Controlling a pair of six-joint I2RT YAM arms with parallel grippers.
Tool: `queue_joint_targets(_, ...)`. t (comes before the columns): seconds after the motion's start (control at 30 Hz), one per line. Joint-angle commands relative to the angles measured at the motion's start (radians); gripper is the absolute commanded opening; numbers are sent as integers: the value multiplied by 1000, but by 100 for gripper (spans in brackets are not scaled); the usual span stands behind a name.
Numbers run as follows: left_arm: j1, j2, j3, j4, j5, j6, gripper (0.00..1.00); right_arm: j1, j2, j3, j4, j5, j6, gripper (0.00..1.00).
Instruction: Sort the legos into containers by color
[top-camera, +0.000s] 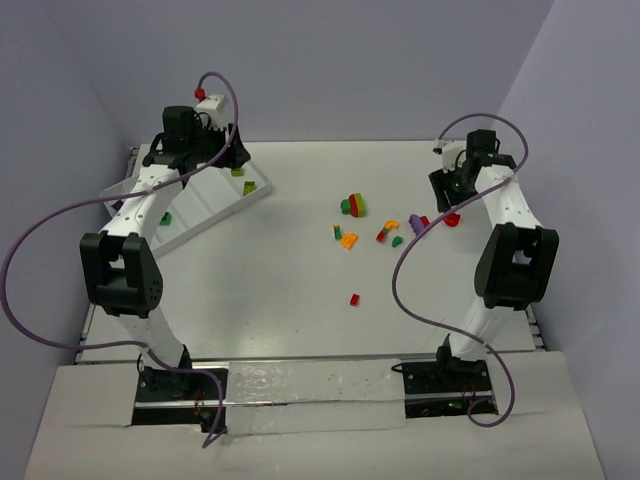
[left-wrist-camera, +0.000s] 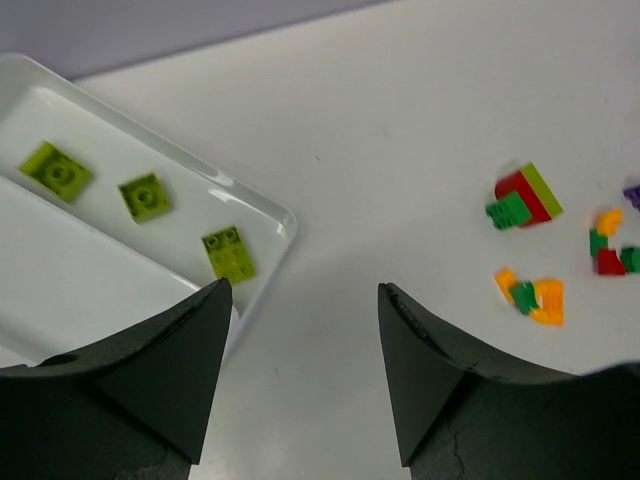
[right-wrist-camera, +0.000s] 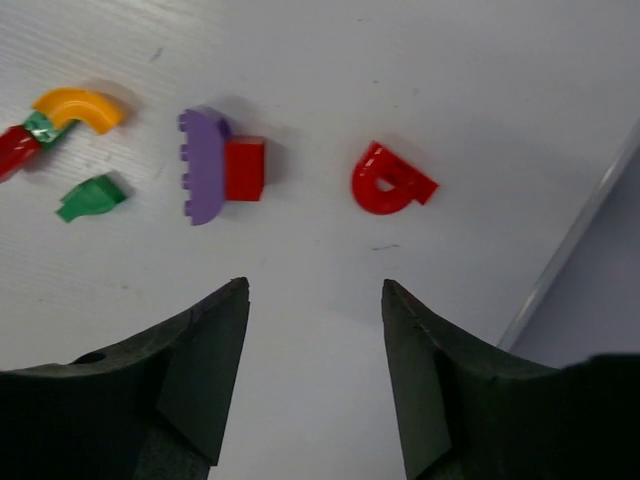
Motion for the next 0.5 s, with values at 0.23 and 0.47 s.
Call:
queue_joint_targets(0.23,-15,-27,-29,-51,166,32,70,-12,118,127,-111,-92,-298,60)
queue_joint_targets(0.47,-15,-17,-9,-72,292,34,70,-51,153,109,-184,-216,-842,72)
